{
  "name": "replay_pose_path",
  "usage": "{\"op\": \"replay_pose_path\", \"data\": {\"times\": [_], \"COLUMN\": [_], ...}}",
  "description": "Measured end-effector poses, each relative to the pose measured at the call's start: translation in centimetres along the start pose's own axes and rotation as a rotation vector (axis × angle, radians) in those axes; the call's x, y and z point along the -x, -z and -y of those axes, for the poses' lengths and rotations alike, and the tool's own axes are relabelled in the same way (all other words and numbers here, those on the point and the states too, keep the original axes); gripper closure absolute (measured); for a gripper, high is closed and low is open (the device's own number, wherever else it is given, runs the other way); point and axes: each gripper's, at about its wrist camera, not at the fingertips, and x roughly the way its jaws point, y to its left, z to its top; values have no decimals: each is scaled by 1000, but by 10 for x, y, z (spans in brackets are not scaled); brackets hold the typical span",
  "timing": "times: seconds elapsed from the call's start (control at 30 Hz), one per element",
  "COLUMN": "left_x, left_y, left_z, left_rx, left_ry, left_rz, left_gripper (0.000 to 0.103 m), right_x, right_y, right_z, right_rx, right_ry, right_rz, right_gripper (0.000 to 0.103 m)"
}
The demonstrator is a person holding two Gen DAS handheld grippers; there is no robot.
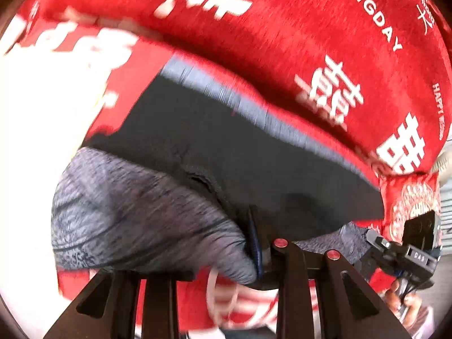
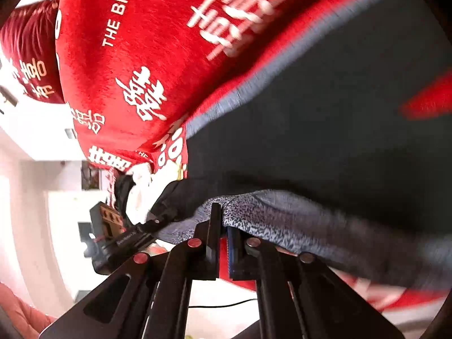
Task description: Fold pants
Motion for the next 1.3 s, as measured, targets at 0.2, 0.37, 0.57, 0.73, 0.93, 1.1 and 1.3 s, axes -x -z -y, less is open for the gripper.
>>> {"op": "replay_pose_path", "data": {"times": [0.2,0.37,0.57,0.73,0.93,1.1,1.3], "left_x": [-60,-114,-64,-26,-96,-113,-95], "left_y": [-80,-120,-128,-121,-112,-101,-75], "left_z": [11,6,12,12,19,31,63], "left_rx": [-56,-18,-2,-53,-68,-85,-169], "left_ry": [-134,-231,-292,-401,-469,-562,-648], "left_rz": [78,68,102,127,15,14,-48], "left_gripper": [66,57,40,22,21,11,11], "right_x": [-46,-104,-121,-78,-119,-133,-52], "right_y": [-109,-169,-196,-176,-151,-175,-168], "right_z": [5,34,33,-10,-26,6,18], "right_rx": [145,157,131,253,366,352,222], "right_ry": [105,188,249,237,285,419,338], "right_rz": [-109,-149,-191,-114,-215,-174,-50], "right_gripper": [96,96,57,23,40,63,38]}}
